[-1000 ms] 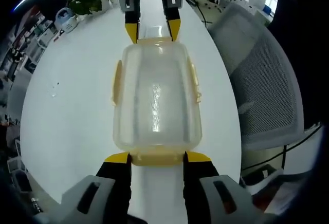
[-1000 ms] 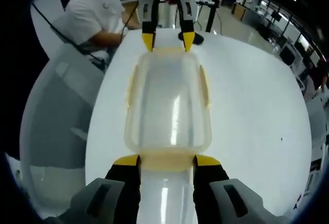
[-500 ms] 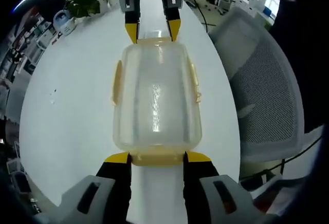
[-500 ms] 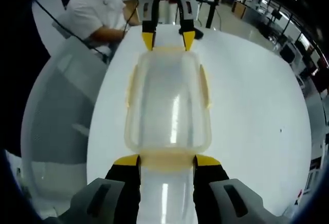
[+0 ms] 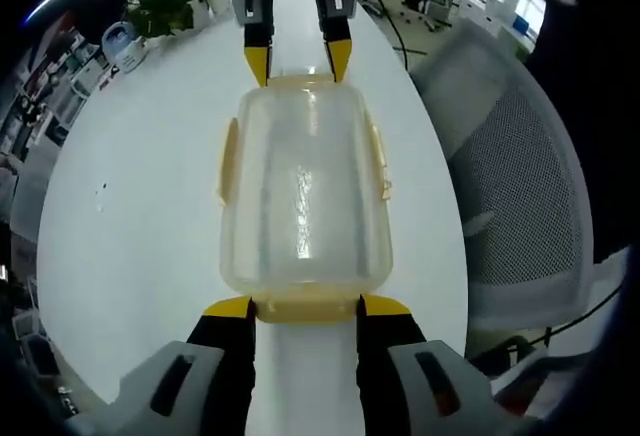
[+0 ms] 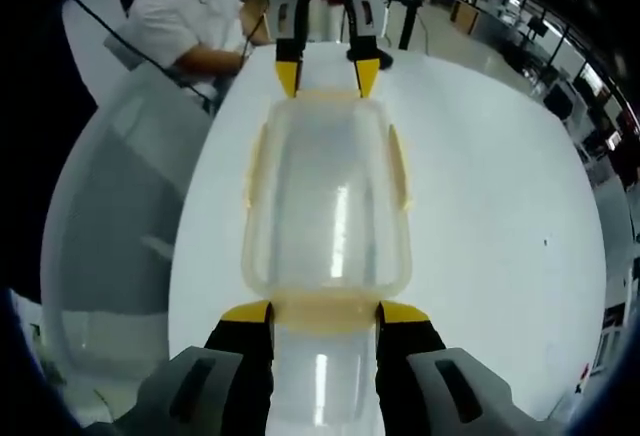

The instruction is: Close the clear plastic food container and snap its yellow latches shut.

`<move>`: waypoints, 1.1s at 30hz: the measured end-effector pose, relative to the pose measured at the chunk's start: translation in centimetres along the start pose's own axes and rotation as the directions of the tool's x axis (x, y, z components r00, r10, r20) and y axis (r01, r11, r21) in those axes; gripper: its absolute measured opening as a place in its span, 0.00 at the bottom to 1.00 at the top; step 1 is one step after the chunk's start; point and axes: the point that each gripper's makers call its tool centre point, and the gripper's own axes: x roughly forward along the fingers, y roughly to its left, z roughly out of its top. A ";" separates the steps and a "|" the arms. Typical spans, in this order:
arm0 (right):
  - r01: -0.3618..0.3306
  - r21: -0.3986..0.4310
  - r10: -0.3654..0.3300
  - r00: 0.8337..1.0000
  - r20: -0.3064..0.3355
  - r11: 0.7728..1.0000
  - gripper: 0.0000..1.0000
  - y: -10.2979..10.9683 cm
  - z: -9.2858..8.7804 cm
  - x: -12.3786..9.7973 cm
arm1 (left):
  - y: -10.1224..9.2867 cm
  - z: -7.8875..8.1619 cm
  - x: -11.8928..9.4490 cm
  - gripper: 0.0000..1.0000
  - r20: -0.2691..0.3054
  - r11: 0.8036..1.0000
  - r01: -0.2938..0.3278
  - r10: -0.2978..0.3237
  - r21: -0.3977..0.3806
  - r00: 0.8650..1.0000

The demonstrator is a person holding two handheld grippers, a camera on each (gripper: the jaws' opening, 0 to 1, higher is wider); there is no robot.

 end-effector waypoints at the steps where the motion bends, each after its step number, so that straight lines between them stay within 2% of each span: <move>1: 0.000 0.000 0.000 1.000 0.000 1.000 0.38 0.0 -0.1 -0.1 | 0.1 0.1 0.1 0.38 -0.001 1.000 0.000 0.000 0.001 1.000; 33: -0.003 0.017 0.004 0.999 -0.035 1.000 0.38 0.5 -5.9 -1.7 | 0.0 5.6 2.6 0.38 0.007 1.000 0.013 -0.013 0.009 1.000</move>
